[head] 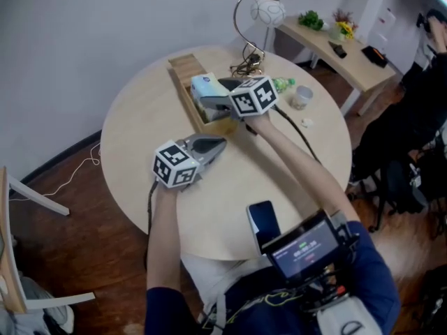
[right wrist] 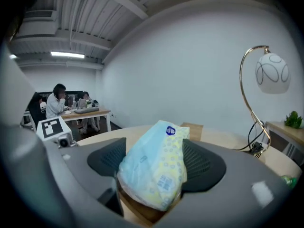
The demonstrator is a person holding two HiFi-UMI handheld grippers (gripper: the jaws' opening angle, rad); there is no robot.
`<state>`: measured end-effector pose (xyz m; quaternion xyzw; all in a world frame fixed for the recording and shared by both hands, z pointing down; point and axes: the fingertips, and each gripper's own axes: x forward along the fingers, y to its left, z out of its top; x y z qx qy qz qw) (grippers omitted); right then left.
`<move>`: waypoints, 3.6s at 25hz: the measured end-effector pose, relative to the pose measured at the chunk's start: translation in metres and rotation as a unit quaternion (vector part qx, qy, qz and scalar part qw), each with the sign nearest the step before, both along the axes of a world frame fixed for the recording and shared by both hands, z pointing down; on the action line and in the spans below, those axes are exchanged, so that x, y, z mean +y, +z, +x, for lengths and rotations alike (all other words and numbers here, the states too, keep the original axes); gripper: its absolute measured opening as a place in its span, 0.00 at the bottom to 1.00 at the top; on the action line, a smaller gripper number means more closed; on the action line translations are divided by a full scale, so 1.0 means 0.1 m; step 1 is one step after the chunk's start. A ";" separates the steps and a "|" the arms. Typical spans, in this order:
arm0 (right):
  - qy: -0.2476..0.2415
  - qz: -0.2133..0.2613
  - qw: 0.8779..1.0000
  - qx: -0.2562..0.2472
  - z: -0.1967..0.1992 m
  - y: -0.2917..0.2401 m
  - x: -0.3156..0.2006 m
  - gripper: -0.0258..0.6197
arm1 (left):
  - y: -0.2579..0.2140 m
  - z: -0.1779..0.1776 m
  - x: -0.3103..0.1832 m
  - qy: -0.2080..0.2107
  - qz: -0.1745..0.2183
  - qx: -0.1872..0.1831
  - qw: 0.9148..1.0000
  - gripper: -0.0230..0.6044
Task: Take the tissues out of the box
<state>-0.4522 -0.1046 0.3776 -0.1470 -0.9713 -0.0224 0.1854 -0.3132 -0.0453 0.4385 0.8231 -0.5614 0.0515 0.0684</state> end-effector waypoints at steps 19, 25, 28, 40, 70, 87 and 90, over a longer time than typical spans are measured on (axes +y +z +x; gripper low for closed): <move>0.085 0.015 0.996 0.008 1.05 -0.46 -0.89 0.59 | 0.00 -0.04 0.03 -0.008 0.000 0.008 1.000 0.04; 0.090 -0.008 0.996 0.024 1.20 -0.02 -1.06 0.59 | 0.00 -0.06 0.05 -0.009 -0.001 0.009 1.000 0.04; 0.099 -0.029 0.994 0.032 1.22 0.23 -1.12 0.59 | 0.02 -0.11 0.06 -0.008 0.000 0.010 1.000 0.04; 0.096 -0.048 0.982 -0.154 1.12 0.34 -1.12 0.69 | 0.11 -0.51 0.02 -0.029 -0.001 0.014 0.999 0.04; -0.150 -0.185 0.934 -0.266 1.71 -0.39 0.27 0.05 | -0.06 -0.36 0.04 -0.018 -0.003 0.010 1.000 0.04; -0.173 -0.126 0.968 -0.132 1.38 0.33 0.30 0.05 | 0.00 -0.47 0.11 -0.023 -0.005 0.015 1.000 0.04; -0.184 -0.081 0.975 -0.096 1.36 0.50 0.46 0.05 | -0.01 -0.46 0.13 -0.023 -0.004 0.015 1.000 0.04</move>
